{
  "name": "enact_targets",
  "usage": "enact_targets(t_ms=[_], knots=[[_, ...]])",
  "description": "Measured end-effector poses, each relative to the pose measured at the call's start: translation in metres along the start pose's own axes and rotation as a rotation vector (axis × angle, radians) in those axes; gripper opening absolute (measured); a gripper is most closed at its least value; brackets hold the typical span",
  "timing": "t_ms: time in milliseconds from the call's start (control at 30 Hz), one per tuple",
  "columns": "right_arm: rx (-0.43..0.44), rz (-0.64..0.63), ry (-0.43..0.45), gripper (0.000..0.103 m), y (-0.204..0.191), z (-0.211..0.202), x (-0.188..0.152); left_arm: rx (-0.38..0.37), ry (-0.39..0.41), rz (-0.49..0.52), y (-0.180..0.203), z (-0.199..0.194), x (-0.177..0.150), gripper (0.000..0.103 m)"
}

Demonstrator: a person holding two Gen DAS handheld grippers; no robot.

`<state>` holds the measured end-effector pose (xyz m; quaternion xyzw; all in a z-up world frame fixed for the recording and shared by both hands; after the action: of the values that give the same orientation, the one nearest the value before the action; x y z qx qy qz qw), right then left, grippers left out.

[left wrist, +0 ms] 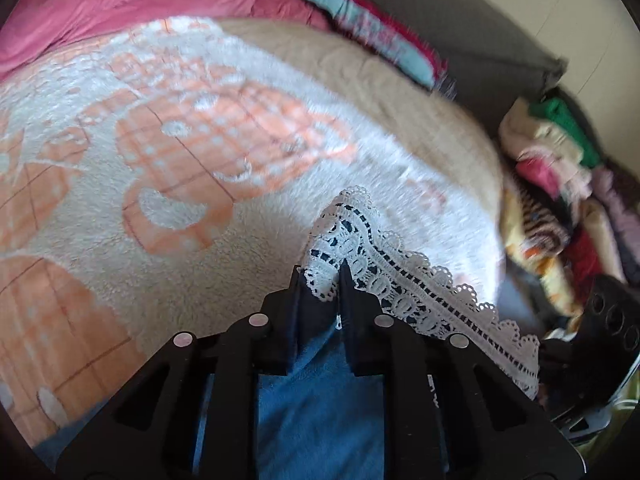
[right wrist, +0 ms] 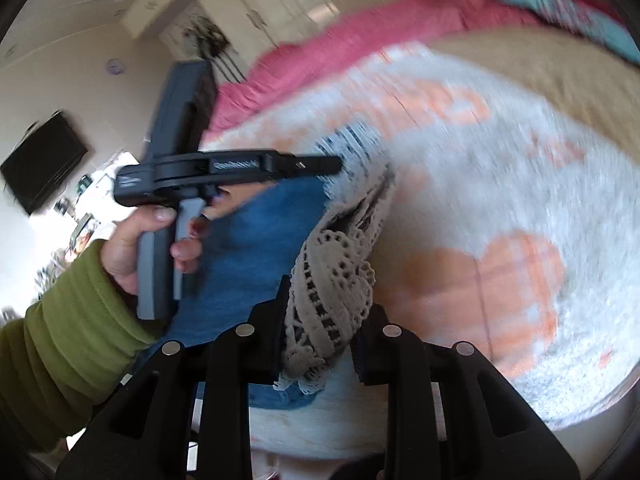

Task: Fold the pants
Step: 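Grasp the lace waistband with the right tool while the left tool grasps the lace end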

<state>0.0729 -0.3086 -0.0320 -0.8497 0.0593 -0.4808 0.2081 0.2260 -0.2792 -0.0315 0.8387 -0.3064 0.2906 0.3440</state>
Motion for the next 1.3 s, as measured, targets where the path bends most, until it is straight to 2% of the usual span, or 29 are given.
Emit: enact_targets(t_ms=[67, 133, 333, 433, 467, 500, 567, 667, 767, 833, 967, 1000, 1067, 1133, 1167, 1233, 1300], knots=[[0.030, -0.088, 0.036, 0.024, -0.028, -0.005, 0.001, -0.036, 0.054, -0.036, -0.004, -0.024, -0.001, 0.010], [0.057, -0.156, 0.034, 0.024, -0.055, -0.002, -0.001, -0.026, 0.090, -0.042, -0.009, -0.045, -0.002, 0.010], [0.169, -0.316, -0.036, 0.024, -0.128, 0.029, -0.026, 0.014, 0.148, -0.134, -0.051, -0.111, -0.029, 0.012], [0.176, -0.381, -0.105, 0.024, -0.149, 0.054, -0.050, 0.043, 0.138, -0.258, -0.084, -0.136, -0.052, 0.027], [0.168, -0.413, -0.129, 0.026, -0.155, 0.063, -0.060, 0.053, 0.145, -0.317, -0.097, -0.148, -0.061, 0.035], [0.151, -0.465, -0.153, 0.026, -0.161, 0.071, -0.073, 0.057, 0.161, -0.360, -0.107, -0.158, -0.068, 0.042], [0.128, -0.529, -0.180, 0.029, -0.168, 0.080, -0.090, 0.063, 0.205, -0.423, -0.121, -0.178, -0.079, 0.047], [0.123, -0.567, -0.160, 0.031, -0.174, 0.080, -0.093, 0.025, 0.285, -0.497, -0.134, -0.200, -0.093, 0.062], [0.114, -0.571, -0.149, 0.033, -0.174, 0.078, -0.097, -0.031, 0.312, -0.540, -0.142, -0.203, -0.098, 0.066], [0.104, -0.607, -0.136, 0.036, -0.179, 0.077, -0.101, -0.053, 0.289, -0.541, -0.143, -0.198, -0.098, 0.068], [0.090, -0.715, -0.117, 0.042, -0.198, 0.077, -0.115, -0.039, 0.253, -0.526, -0.141, -0.181, -0.099, 0.066], [0.093, -0.735, -0.113, 0.042, -0.201, 0.076, -0.118, -0.028, 0.254, -0.502, -0.139, -0.179, -0.098, 0.045], [0.077, -0.793, -0.109, 0.042, -0.206, 0.076, -0.123, 0.026, 0.246, -0.468, -0.137, -0.174, -0.095, 0.020], [0.066, -0.804, -0.122, 0.036, -0.205, 0.078, -0.124, 0.060, 0.238, -0.451, -0.139, -0.168, -0.096, 0.015], [0.061, -0.790, -0.128, 0.029, -0.204, 0.079, -0.122, 0.068, 0.236, -0.459, -0.140, -0.166, -0.097, 0.014], [0.075, -0.729, -0.137, 0.026, -0.201, 0.083, -0.111, 0.069, 0.252, -0.453, -0.138, -0.173, -0.096, 0.013], [0.124, -0.634, -0.132, 0.026, -0.202, 0.080, -0.096, 0.083, 0.291, -0.414, -0.135, -0.187, -0.090, 0.013]])
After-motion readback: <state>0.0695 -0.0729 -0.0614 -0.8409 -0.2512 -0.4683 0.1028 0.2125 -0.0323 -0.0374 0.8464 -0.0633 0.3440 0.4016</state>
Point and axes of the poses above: each gripper's, at about its wrist camera, not at the fingertips, and z roughly the way its jaws point, y to its right, x to its top, the point moved 3 cm from there along z, roughly the way its jaws point, and after that the axes turned 10 degrees about y, right-handed, at the moved point
